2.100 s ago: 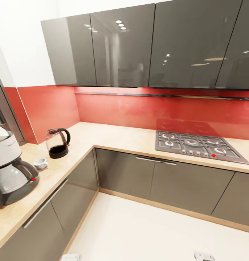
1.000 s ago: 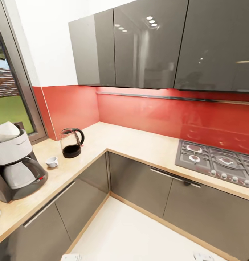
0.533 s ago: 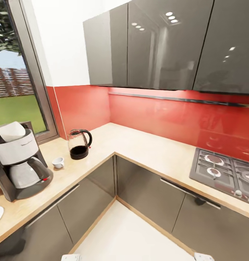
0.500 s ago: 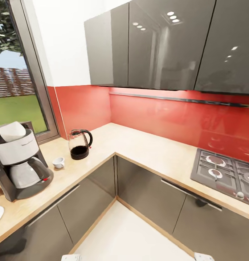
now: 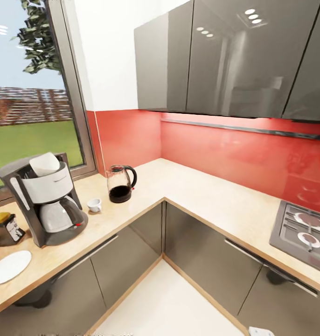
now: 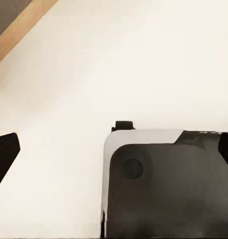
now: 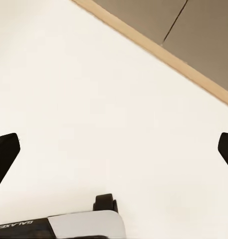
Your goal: Set up a coffee station on the kitchen countertop: keep the coffee maker on the countertop, move the bottle of coffee from the kitchen shelf to the counter next to the coffee maker, place a paper coffee filter on top of the coffee maker, put the saucer next to the coffee maker with the coffee cup on the saucer, and place the electric kettle next to the coffee maker.
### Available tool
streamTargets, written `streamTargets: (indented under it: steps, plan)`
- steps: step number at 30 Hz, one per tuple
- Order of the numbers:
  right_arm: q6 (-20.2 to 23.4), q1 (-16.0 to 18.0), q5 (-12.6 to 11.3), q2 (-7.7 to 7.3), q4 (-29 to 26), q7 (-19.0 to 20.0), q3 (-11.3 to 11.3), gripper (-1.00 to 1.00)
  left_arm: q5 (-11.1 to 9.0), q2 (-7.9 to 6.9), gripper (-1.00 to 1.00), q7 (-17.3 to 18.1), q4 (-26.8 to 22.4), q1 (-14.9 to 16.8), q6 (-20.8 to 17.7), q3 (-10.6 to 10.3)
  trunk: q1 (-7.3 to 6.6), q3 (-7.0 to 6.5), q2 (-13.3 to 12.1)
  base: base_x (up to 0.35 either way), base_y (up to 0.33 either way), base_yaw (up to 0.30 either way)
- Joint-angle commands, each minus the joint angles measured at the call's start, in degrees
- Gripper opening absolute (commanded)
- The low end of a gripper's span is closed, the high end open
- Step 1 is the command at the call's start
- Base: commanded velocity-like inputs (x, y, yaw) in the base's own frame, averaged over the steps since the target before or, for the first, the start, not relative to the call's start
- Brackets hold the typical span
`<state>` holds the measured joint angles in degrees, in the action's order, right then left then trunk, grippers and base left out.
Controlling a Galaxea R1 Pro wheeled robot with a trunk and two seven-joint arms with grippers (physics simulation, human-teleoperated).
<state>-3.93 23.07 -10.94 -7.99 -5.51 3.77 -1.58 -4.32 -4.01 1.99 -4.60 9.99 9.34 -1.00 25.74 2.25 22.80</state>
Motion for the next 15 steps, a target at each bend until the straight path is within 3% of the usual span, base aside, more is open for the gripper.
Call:
streamTargets:
  steps: [1, 6, 15]
  plan:
    - [-0.22, 0.04, -0.57, 0.01, 0.19, 0.27, -0.18, 1.0, -0.54, 0.1, 1.0, 0.21, 0.41, -1.28, 0.17, -0.07, 0.04, 0.11, 0.12, 0.0, 0.0, 0.275]
    - [-0.21, 0.04, -0.55, 0.06, 0.39, 0.34, -0.18, 1.0, -0.6, 0.74, 1.0, 0.21, 1.56, -5.07, 0.25, 0.03, 0.04, 0.11, 0.12, 0.0, 0.0, 0.275]
    - [-0.21, 0.04, -0.57, 0.03, 0.44, 0.28, -0.18, 1.0, -0.62, 0.77, 1.0, 0.21, 1.63, -5.41, 0.27, 0.02, 0.04, 0.11, 0.12, 0.0, 0.0, 0.275]
